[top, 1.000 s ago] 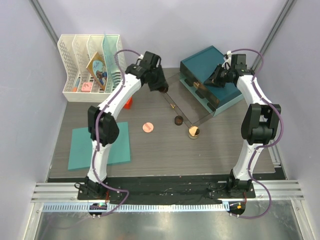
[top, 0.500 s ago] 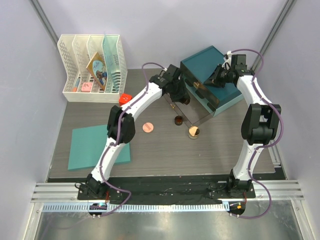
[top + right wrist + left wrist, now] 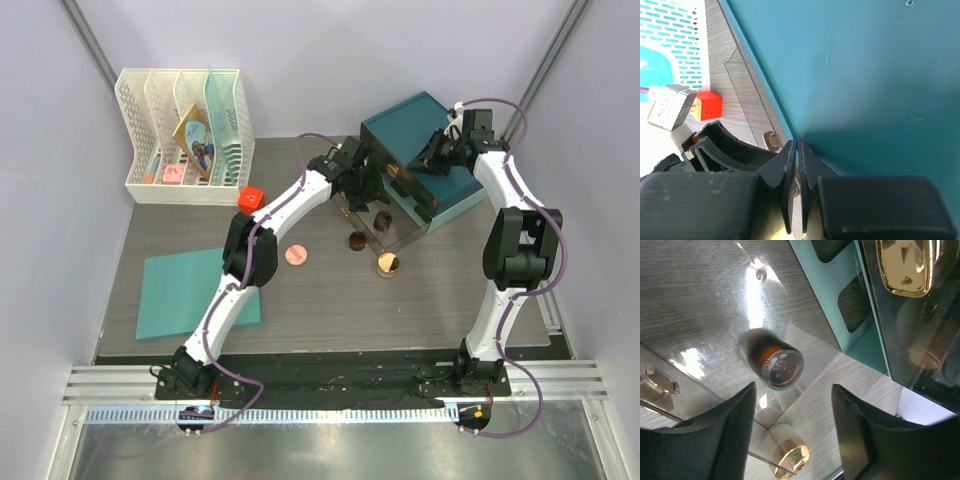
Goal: Organize the makeup
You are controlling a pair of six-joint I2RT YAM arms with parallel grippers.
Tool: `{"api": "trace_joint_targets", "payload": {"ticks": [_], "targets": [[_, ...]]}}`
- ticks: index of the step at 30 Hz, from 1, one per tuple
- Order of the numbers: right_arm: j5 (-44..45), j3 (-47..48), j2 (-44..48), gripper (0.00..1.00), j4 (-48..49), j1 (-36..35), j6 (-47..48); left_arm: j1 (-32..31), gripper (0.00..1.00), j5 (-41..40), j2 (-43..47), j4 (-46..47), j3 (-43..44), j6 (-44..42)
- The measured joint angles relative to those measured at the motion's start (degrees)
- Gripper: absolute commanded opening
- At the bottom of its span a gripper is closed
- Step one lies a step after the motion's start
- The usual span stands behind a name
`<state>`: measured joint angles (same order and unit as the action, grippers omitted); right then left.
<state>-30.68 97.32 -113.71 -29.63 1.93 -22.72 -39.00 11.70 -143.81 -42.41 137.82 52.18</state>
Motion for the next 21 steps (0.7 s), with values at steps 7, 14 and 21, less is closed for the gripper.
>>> {"api": "trace_joint_targets", "payload": {"ticks": [7,14,21], "targets": [[0.0,0.0,0.0,0.14,0.0,0.0,0.0,0.0,0.69,0.3,1.2,0.7,-1.4,-1.6],[0.0,-0.1,0.1,0.14,0.1,0.0,0.0,-0.4,0.6,-1.1,13.5,-1.0,-14.8,-9.4],[0.0,-0.1,0.1,0.14,0.1,0.0,0.0,-2.3,0.59,-6.1,25.8,-3.7,-27.4,-18.6]]}}
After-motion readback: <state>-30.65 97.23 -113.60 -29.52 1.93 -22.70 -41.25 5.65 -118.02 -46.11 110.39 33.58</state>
